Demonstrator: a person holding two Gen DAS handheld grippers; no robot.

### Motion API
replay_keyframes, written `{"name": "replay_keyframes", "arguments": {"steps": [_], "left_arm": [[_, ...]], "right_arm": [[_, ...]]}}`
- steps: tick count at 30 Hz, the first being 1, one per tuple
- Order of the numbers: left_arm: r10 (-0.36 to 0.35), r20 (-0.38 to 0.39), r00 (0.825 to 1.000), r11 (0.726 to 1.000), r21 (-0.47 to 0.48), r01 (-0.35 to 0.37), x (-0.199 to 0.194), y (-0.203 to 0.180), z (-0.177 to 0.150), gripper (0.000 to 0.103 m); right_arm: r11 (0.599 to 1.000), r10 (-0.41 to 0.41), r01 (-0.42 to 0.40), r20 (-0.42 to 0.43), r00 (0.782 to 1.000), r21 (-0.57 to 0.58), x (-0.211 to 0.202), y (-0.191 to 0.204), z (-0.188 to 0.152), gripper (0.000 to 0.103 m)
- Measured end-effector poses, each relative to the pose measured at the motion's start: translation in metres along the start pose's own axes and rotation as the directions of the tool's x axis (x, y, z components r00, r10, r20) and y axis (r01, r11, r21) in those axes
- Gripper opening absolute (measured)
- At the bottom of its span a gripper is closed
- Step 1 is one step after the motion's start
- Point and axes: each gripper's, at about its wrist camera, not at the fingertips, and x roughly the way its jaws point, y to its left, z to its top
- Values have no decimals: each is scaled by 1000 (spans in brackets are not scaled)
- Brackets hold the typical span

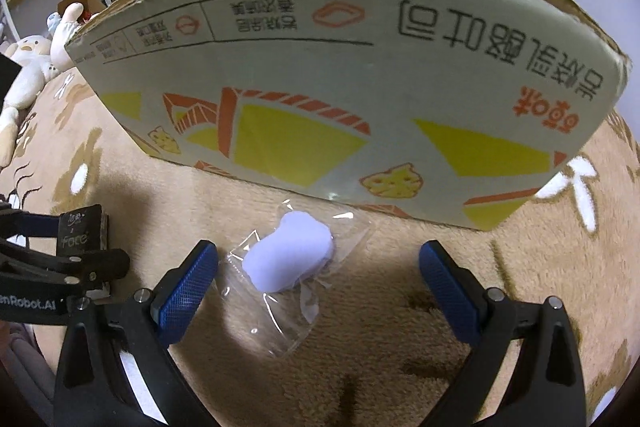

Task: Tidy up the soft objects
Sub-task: 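Close the left tool on the black packet while the right tool grips the lavender sachet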

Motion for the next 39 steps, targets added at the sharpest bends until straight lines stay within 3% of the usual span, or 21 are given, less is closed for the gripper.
{"name": "replay_keyframes", "arguments": {"steps": [4, 7, 12, 21, 32, 37, 39], "left_arm": [[9, 17, 1000, 1000, 29, -10, -2, -7, -6, 67], [17, 27, 999, 999, 41, -18, -4, -10, -7, 64], [29, 40, 999, 998, 48, -31, -7, -14, -9, 64], [42, 77, 996, 999, 29, -45, -20, -10, -12, 64], [42, 100, 994, 999, -3, -42, -18, 3, -13, 64], [43, 110, 993, 999, 7, -44, -22, 1, -15, 63], [41, 114, 993, 999, 5, -42, -23, -1, -16, 63]], "right_arm": [[1000, -14, 14, -10, 1000, -15, 2, -7, -1, 101], [1000, -19, 19, -15, 1000, -15, 0, -10, -10, 96], [1000, -28, 28, -27, 999, -11, -3, -13, -17, 89], [999, -20, 21, -22, 1000, 50, 0, -9, -6, 91], [986, -155, 156, -10, 988, 67, 15, 22, -10, 95], [984, -168, 168, -16, 986, 51, 16, 33, -24, 80], [986, -162, 163, -23, 986, 43, 13, 34, -27, 67]]}}
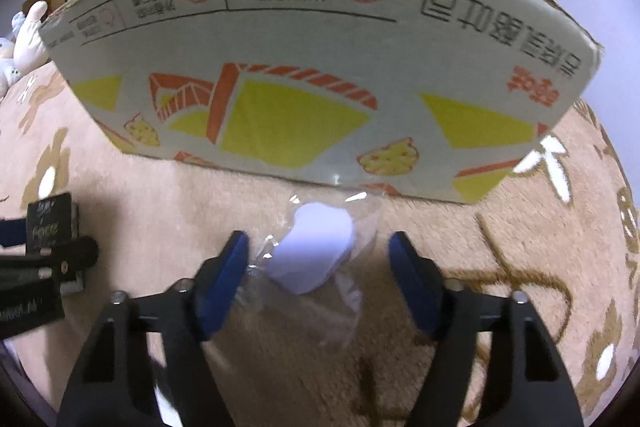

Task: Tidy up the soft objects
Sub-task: 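Close the left tool on the black packet while the right tool grips the lavender sachet, then lift the black packet and lavender sachet over the box and release them inside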

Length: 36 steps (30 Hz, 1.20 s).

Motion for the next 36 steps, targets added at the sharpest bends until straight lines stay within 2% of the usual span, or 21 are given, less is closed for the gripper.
{"name": "replay_keyframes", "arguments": {"steps": [3, 7, 17, 18, 21, 22, 25, 30, 34, 36], "left_arm": [[5, 10, 1000, 1000, 6, -5, 3, 1, 1, 62], [16, 33, 999, 999, 31, -17, -1, -4, 1, 62], [-15, 115, 993, 998, 63, 7, -28, -12, -2, 62], [-16, 121, 993, 998, 68, 7, -30, -13, -3, 62], [-21, 137, 990, 997, 80, 10, -35, -14, -6, 62], [-19, 141, 990, 997, 82, 8, -37, -17, -8, 62], [-22, 156, 988, 996, 88, 8, -42, -17, -10, 62], [-45, 190, 981, 996, 83, 30, -54, -16, -13, 62], [-110, 261, 959, 993, 76, 93, -78, -13, -15, 62], [-127, 320, 939, 991, 90, 103, -94, -14, -17, 62]], "right_arm": [[1000, 16, -16, -4, 1000, -13, -4, 1, -7, 57], [999, 54, -54, -6, 999, -1, -13, -3, -8, 52], [982, 178, -177, 0, 984, 66, -40, -29, -20, 33], [979, 192, -192, 5, 981, 73, -44, -30, -21, 22], [977, 204, -204, 11, 979, 67, -55, -44, -21, 15], [975, 212, -212, 10, 977, 69, -58, -60, -17, 15], [973, 217, -218, 24, 976, 77, -65, -70, -22, 14], [970, 226, -234, 104, 968, 69, -96, -81, -17, 13], [969, 227, -240, 184, 956, 56, -129, -95, -14, 13], [967, 231, -249, 223, 947, 58, -144, -101, -12, 13]]}}
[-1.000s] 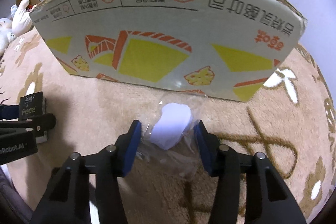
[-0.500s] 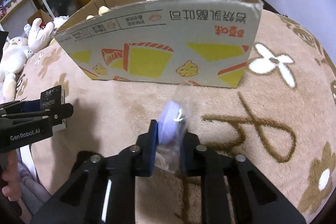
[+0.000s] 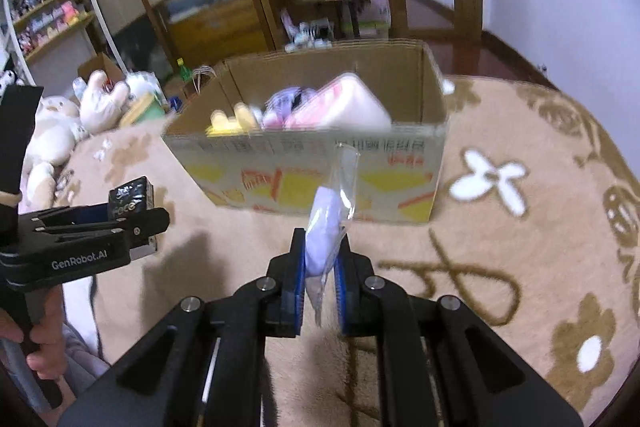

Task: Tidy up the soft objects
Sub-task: 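Lift the black packet and lavender sachet over the box and release them inside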

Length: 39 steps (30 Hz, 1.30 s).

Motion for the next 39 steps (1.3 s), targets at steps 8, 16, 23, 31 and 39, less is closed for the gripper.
{"name": "replay_keyframes", "arguments": {"steps": [8, 16, 23, 31, 39], "left_arm": [[17, 209, 978, 996, 86, -36, -45, -16, 11, 62], [-1, 400, 917, 992, 116, -49, -74, -22, 32, 62], [-7, 466, 885, 987, 145, -69, -73, -26, 51, 62], [-23, 454, 891, 981, 180, -66, -49, -29, 68, 62], [-47, 432, 901, 981, 192, -41, -20, -33, 82, 62]], "right_arm": [[999, 42, -37, 147, 988, -39, -19, 25, 26, 13], [994, 76, -55, 222, 972, -96, -31, 39, 44, 13], [994, 57, -33, 232, 971, -103, -19, 41, 55, 11], [994, 63, -38, 238, 969, -105, 2, 36, 71, 10], [996, 67, -54, 223, 972, -64, 24, 22, 82, 10]]}}
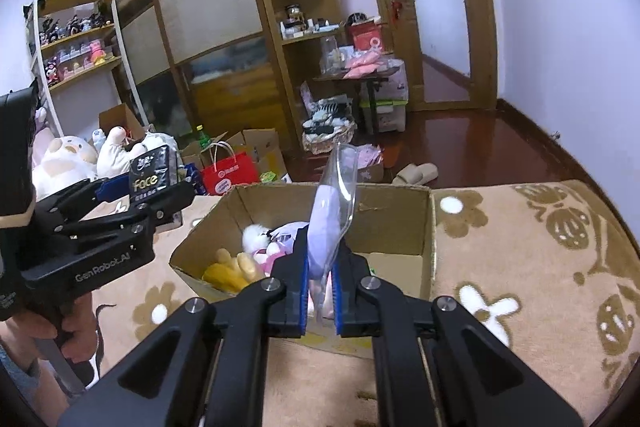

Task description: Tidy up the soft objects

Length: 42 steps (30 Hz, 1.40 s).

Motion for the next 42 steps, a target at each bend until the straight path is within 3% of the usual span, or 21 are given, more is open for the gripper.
{"name": "replay_keyframes", "arguments": {"steps": [7, 12, 15, 18, 22, 26, 33, 39, 42], "left_arm": [[-23, -60, 998, 1000, -19, 22, 35, 3, -5, 63], [-34, -99, 995, 999, -34, 30, 52, 5, -8, 63], [-63, -135, 989, 996, -68, 54, 62, 7, -12, 64], [-40, -146, 988, 998, -50, 33, 66, 6, -14, 65], [-14, -146, 989, 999, -34, 9, 66, 6, -15, 84], [-6, -129, 992, 1000, -28, 2, 59, 6, -16, 91], [33, -146, 989, 999, 12, -32, 40, 4, -23, 92], [64, -105, 992, 998, 9, -64, 5, 3, -24, 99], [72, -106, 992, 997, -1, -73, -8, 4, -24, 100]], "right_arm": [[1000, -22, 22, -26, 999, 12, 22, -7, -6, 11], [996, -90, 90, -29, 995, -27, 31, -11, -8, 12], [997, -79, 79, -50, 996, 0, 37, -18, -6, 13], [995, -98, 98, -52, 994, 0, 39, -21, -7, 14], [995, -96, 96, -66, 993, 2, 40, -22, -7, 15], [995, -99, 99, -64, 993, 7, 38, -22, -8, 36], [994, -110, 109, -28, 994, -18, 17, -18, -6, 67], [994, -112, 112, 27, 993, 7, -11, -19, 2, 87], [994, -111, 111, 46, 993, 7, -24, -16, 5, 91]]}}
